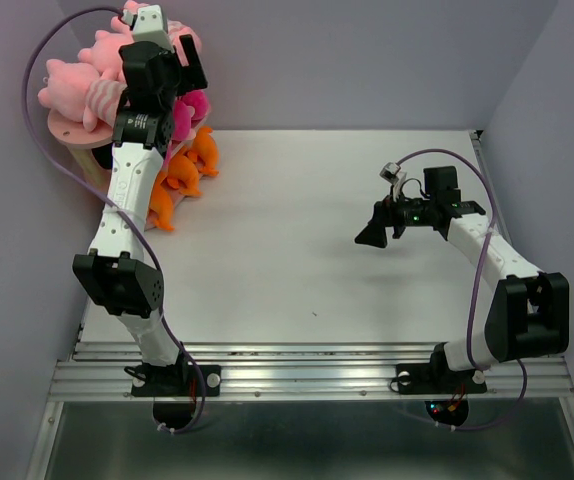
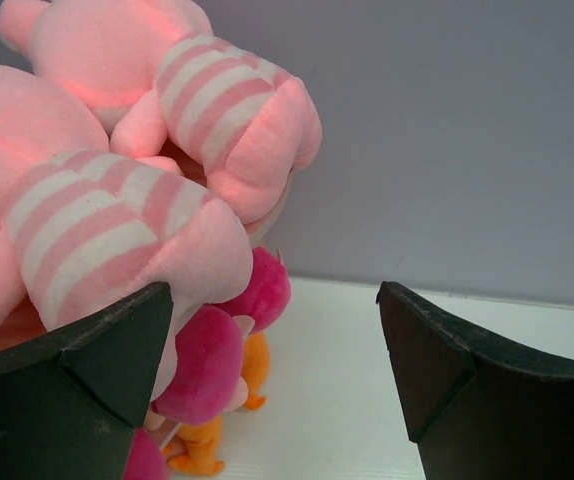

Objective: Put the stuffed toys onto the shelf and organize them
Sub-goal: Place the stuffed toy onto shelf

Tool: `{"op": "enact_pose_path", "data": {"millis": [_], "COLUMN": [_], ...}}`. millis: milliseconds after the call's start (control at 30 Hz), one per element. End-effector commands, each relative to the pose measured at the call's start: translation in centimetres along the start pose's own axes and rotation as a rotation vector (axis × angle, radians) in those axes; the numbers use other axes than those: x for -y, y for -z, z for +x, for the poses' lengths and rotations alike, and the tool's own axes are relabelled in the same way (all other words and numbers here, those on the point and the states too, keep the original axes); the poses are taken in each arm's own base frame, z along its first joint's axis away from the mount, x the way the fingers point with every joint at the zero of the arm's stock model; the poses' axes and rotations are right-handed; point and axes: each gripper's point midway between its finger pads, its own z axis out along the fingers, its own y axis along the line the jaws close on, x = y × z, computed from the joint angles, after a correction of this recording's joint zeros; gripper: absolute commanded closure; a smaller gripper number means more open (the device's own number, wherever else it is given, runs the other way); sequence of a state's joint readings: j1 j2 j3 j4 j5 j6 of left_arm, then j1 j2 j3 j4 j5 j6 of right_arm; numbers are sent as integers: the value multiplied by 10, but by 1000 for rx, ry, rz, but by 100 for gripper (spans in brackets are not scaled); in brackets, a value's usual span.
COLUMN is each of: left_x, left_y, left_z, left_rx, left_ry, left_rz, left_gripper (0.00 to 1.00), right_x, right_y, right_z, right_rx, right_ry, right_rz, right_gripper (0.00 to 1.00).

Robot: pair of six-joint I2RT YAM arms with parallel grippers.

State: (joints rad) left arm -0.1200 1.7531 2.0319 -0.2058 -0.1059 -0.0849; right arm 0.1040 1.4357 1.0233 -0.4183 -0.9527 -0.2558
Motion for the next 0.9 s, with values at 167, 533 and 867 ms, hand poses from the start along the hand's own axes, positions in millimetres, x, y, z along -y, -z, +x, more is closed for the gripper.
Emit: {"op": "enact_pose_path", "data": {"millis": [167,533,867], "left_x": [-5,-7,1], "left_y": [4,1,8], "left_z": [-48,-48,-51], "left_rx": [135,138,139], "left_ry": [41,57,81], "left_rz": [-2,0,47], "left_gripper": [4,2,1], "right_x": [-1,-2,-2], "right_y": [5,5,5], "right_z": [-11,-11,-11], "right_rx": [27,26,27], "right_ry": [39,38,40], "right_rz": [1,-1,-1], "right_gripper": [0,0,0]}}
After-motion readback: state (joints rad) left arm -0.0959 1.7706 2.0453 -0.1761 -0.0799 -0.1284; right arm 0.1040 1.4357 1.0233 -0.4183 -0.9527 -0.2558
